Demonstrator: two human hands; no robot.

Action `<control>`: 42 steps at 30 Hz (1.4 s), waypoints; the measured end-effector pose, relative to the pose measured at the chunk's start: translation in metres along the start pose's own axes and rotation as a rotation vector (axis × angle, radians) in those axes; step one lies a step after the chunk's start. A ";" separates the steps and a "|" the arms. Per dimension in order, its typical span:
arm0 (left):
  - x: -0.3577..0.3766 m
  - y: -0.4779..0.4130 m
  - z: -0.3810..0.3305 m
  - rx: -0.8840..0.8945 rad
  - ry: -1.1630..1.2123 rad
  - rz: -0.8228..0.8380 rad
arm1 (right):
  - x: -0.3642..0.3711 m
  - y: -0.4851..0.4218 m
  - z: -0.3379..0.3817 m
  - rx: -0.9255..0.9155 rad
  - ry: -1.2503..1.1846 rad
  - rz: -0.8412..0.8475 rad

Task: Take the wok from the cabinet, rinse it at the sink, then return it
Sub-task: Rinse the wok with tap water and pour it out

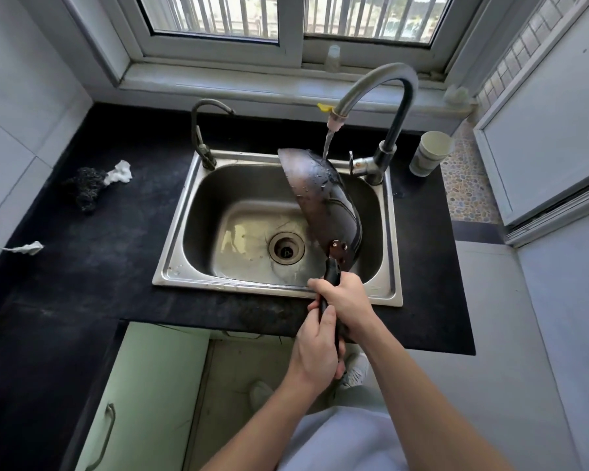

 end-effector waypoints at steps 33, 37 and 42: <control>-0.013 0.017 -0.005 -0.341 0.430 0.135 | 0.044 0.011 0.006 0.116 -0.403 0.116; -0.028 0.011 -0.012 -0.287 0.506 0.091 | 0.062 0.014 0.009 0.168 -0.435 0.178; -0.042 0.006 -0.014 -0.191 0.376 -0.051 | 0.073 0.013 0.015 0.227 -0.372 0.234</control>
Point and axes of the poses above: each hand's wrist, its own y-axis away from the middle knuckle, its own x-axis out of the palm, z = x × y, the point moved 9 cm from there along -y, towards the middle knuckle, and after that the axes turned 5 degrees about -z, right-handed, at the moved point
